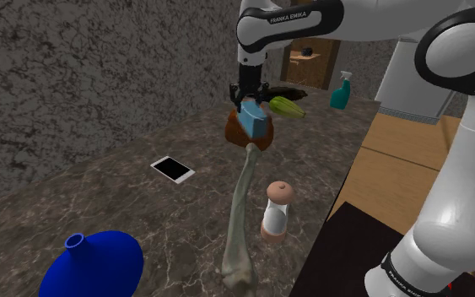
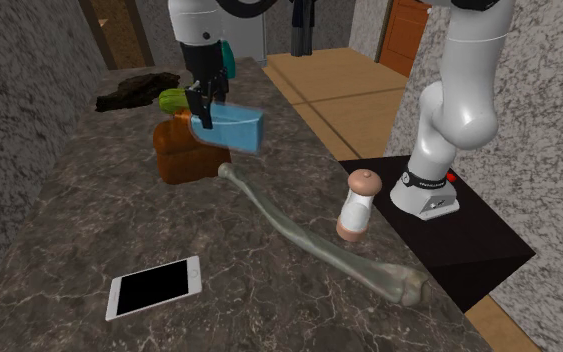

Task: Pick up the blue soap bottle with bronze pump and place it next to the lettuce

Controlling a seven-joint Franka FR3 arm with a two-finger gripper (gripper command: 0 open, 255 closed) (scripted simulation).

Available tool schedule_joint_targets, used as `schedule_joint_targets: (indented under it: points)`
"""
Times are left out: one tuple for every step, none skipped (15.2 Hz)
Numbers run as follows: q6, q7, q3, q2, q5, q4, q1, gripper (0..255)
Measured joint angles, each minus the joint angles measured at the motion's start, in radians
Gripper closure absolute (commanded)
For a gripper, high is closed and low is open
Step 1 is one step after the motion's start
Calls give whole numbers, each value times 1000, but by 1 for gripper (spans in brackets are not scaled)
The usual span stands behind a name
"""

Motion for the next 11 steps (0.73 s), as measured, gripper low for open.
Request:
schedule_joint_targets:
  points:
    - [6, -21, -8, -11, 3, -16, -13, 255]
    - [11, -43, -17, -18, 6, -28, -26, 255]
    - [13, -66, -25, -30, 9, -41, -40, 255]
    - [13, -92, -36, -36, 12, -48, -55, 255]
    - [18, -113, -45, -44, 15, -60, -67, 255]
    - [21, -136, -54, -49, 17, -68, -81, 255]
    - [27, -160, -64, -52, 19, -76, -94, 255]
    - [27, -183, -74, -57, 21, -80, -107, 255]
    - [28, -205, -83, -54, 22, -79, -120, 255]
    - [30, -225, -92, -61, 24, -87, -131, 255]
    - [27, -250, -102, -55, 25, -79, -145, 255]
